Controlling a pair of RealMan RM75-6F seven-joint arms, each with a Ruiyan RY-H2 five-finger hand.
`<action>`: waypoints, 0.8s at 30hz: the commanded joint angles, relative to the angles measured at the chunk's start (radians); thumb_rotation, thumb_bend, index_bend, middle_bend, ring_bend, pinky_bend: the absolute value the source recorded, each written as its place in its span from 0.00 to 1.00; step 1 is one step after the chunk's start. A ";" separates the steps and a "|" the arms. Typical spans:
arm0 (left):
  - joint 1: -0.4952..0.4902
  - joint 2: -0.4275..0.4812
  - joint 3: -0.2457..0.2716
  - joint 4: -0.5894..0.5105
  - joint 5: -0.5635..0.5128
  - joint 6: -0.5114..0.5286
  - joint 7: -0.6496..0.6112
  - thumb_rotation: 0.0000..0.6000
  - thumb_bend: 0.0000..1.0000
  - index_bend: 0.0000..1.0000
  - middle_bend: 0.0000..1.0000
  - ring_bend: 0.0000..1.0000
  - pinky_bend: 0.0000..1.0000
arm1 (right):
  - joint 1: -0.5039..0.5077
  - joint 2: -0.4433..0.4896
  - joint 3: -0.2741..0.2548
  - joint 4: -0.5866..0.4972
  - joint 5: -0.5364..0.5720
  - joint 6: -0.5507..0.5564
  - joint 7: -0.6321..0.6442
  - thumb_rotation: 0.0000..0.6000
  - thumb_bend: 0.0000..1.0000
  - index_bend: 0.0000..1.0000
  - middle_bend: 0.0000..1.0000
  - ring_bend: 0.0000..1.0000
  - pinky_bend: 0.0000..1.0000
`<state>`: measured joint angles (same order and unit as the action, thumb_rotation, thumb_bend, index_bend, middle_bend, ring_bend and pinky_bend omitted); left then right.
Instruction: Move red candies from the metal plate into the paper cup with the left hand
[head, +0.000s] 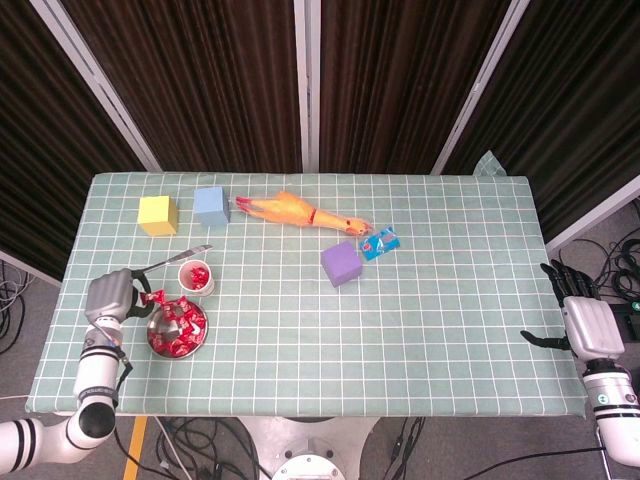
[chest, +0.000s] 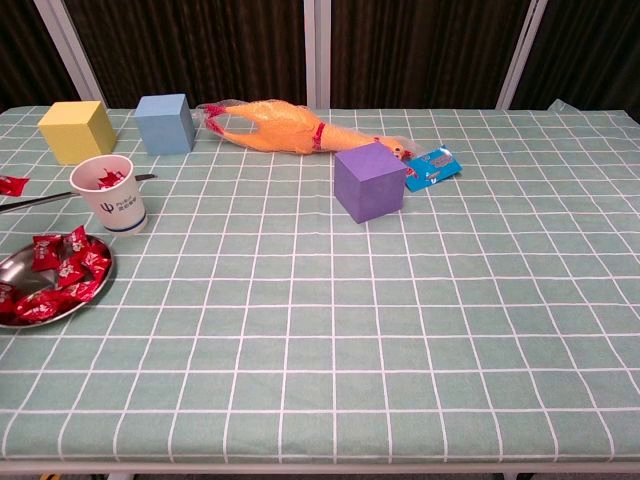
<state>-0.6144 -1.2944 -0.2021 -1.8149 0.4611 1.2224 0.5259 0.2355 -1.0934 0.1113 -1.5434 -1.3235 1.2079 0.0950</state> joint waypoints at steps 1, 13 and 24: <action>-0.016 -0.017 -0.015 0.001 0.011 -0.003 0.001 1.00 0.37 0.66 1.00 1.00 1.00 | -0.002 0.002 -0.001 -0.003 -0.002 0.003 0.000 0.85 0.00 0.00 0.00 0.00 0.00; -0.094 -0.123 -0.057 0.142 -0.022 -0.070 0.020 1.00 0.37 0.66 1.00 1.00 1.00 | -0.012 0.012 -0.001 -0.003 -0.004 0.017 0.009 0.86 0.00 0.00 0.00 0.00 0.00; -0.128 -0.126 -0.081 0.169 -0.046 -0.084 0.039 1.00 0.36 0.64 1.00 1.00 1.00 | -0.005 0.002 0.001 0.010 0.002 0.002 0.012 0.86 0.00 0.00 0.00 0.00 0.00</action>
<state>-0.7417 -1.4213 -0.2832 -1.6447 0.4160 1.1392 0.5649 0.2309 -1.0914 0.1127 -1.5337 -1.3212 1.2100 0.1066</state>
